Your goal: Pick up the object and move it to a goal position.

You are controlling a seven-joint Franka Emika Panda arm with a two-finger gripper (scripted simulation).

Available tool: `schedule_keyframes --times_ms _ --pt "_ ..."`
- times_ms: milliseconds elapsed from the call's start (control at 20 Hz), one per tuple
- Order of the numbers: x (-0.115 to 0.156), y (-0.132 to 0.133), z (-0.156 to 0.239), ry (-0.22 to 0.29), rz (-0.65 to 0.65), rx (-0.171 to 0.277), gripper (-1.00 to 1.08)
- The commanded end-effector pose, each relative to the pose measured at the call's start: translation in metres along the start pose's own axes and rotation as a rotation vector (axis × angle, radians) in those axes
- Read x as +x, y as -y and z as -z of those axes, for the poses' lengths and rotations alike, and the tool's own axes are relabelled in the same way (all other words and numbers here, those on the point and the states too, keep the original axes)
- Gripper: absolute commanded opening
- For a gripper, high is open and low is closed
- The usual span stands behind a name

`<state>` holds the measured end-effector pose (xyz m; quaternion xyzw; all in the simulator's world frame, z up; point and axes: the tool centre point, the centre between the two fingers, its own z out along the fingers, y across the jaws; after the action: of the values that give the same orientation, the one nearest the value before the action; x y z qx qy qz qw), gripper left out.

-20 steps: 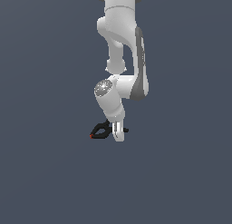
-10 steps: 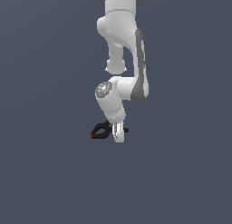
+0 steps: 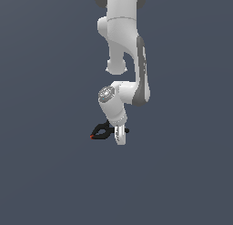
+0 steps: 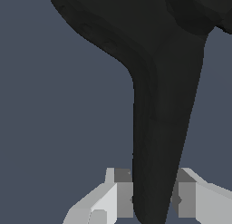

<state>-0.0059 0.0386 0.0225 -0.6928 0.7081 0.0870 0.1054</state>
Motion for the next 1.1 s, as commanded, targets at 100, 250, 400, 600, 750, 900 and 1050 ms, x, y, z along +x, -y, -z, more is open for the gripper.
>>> schedule_keyframes --times_ms 100,250,400,600,750,900,1050 --pt "0.0 0.0 0.0 0.0 0.0 0.0 -1.0" --pt "0.0 0.0 0.0 0.0 0.0 0.0 -1.0" --pt "0.0 0.0 0.0 0.0 0.0 0.001 -1.0" --pt "-0.005 0.0 0.005 0.0 0.0 0.001 -1.0" --pt "-0.013 -0.001 0.014 0.0 0.0 0.001 -1.0" --pt "-0.025 -0.002 0.027 0.0 0.0 0.001 -1.0" --pt "-0.041 -0.004 0.044 0.0 -0.001 0.001 -1.0"
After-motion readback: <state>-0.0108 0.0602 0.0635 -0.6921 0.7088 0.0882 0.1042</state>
